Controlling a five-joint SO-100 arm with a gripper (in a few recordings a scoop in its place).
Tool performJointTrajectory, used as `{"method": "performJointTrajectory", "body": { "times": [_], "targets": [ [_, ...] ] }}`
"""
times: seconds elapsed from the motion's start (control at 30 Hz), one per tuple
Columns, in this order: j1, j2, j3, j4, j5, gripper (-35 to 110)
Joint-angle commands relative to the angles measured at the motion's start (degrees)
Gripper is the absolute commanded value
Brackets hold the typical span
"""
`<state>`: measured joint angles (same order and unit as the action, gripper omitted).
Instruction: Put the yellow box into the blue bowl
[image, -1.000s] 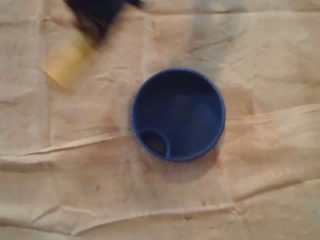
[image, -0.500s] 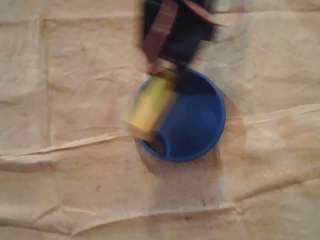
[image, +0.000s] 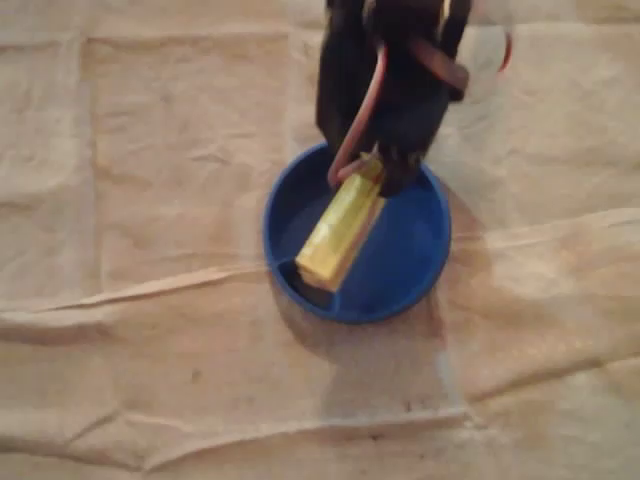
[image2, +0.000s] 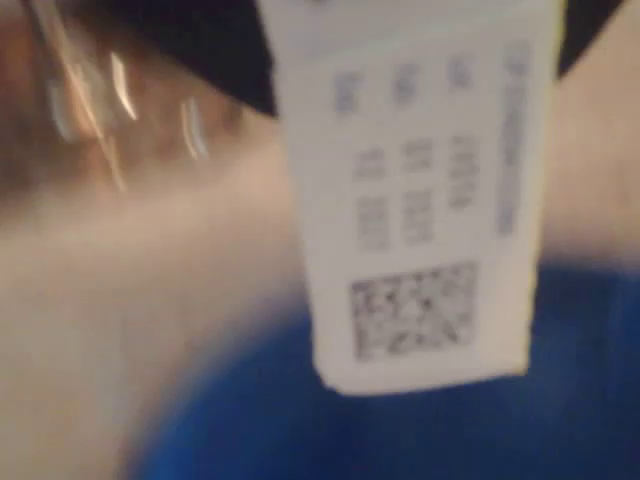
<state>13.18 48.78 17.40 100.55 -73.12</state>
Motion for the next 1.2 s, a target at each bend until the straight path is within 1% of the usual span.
{"method": "performJointTrajectory", "body": {
  "times": [0.0,0.17,0.4,0.5,0.7,0.93,1.17],
  "targets": [
    [0.44,1.23,-2.46,-0.09,0.44,0],
    [0.35,1.05,-2.55,-0.70,-0.09,2],
    [0.44,1.85,-2.64,-0.09,-0.26,22],
    [0.44,1.93,-2.72,-0.62,-0.26,25],
    [0.62,4.22,-2.72,-0.26,-0.26,19],
    [0.00,10.90,-2.64,-0.09,0.35,-1],
    [0.62,18.54,-2.64,0.00,0.70,0]
  ]
}}
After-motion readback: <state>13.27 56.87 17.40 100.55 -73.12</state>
